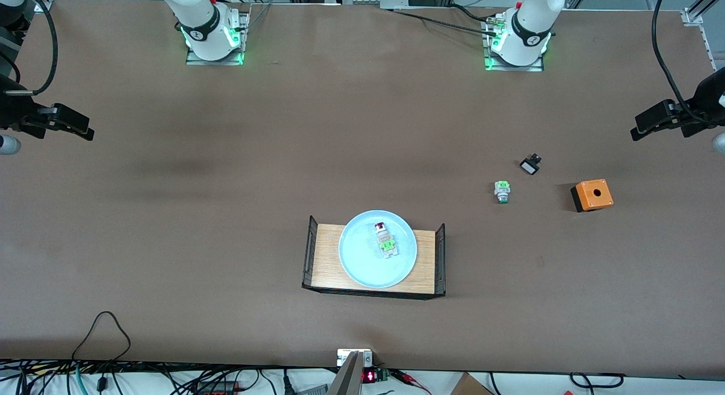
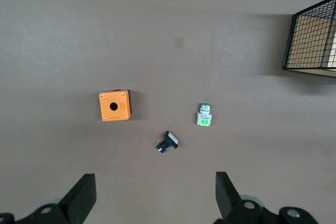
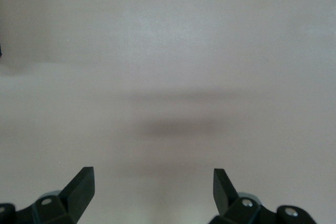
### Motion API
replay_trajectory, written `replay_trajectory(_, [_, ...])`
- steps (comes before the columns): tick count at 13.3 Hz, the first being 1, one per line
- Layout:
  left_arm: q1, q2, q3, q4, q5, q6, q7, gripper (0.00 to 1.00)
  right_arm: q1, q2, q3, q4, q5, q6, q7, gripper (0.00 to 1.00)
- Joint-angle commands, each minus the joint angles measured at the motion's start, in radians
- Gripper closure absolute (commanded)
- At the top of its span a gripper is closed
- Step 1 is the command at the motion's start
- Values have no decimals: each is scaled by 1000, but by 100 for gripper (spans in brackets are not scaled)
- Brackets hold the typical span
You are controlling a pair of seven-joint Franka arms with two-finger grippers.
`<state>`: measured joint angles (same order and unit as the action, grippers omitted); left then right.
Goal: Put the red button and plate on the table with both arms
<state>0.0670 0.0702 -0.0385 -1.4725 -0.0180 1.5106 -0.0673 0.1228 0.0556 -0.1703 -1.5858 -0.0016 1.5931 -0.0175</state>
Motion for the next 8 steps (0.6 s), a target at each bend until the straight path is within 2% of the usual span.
replay_trajectory(1, [0,10,-7,21,15,-20,-3,0,5,-14,-5,-14,-12,-4,-4,0])
replay_trajectory(5, [4,14,-4,18,12,-13,-2,0,1,-10,-5,-13,-14,-2,-6,0])
replay_trajectory(8, [-16,68,-9,15,10,-12,1,0,3,-10,-5,-13,-14,1,-6,0])
